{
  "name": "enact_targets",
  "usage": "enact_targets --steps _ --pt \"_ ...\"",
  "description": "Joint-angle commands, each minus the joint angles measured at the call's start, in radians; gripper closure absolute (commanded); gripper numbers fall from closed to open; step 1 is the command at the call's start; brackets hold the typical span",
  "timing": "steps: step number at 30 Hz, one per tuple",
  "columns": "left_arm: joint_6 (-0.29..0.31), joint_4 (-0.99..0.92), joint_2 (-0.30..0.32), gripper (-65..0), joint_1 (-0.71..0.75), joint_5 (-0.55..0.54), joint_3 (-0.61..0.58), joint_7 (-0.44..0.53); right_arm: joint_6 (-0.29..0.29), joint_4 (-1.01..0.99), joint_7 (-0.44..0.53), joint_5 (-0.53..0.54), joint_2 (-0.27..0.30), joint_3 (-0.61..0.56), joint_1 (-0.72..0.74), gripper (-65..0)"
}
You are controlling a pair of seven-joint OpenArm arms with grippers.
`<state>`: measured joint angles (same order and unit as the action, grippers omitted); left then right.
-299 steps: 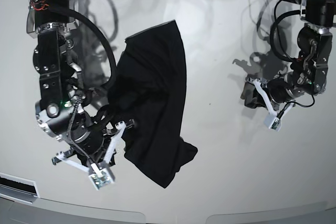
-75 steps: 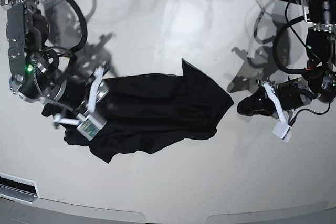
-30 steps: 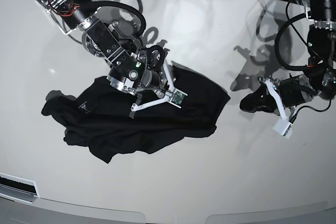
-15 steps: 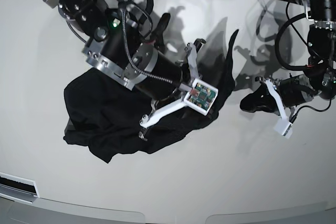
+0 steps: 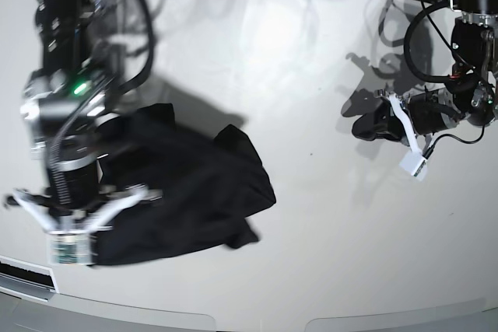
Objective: Layout the t-shirt on the table in an organized manner, then fold the t-shirt properly
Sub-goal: 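Release with the left gripper and drag the shirt with the right gripper, then grasp the shirt edge with the left gripper beside the right gripper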
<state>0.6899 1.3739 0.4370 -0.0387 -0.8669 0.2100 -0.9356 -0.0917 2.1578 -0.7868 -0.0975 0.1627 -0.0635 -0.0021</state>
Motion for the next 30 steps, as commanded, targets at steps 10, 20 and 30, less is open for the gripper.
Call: enact_targets --steps 10,20,30 --pt "0.008 0.015 0.014 0.0 -0.017 -0.043 0.007 0.021 0.215 -0.573 0.018 0.245 0.029 0.455 0.121 0.0" --pt "0.008 0.016 -0.005 0.0 -0.04 -0.18 0.006 0.021 0.191 -0.722 -0.042 0.309 0.107 0.574 0.202 -15.7" --pt "0.008 0.015 -0.149 -31.2 -0.151 -0.095 -0.206 0.053 0.591 -0.722 -0.112 0.651 0.117 0.574 0.196 -31.9"
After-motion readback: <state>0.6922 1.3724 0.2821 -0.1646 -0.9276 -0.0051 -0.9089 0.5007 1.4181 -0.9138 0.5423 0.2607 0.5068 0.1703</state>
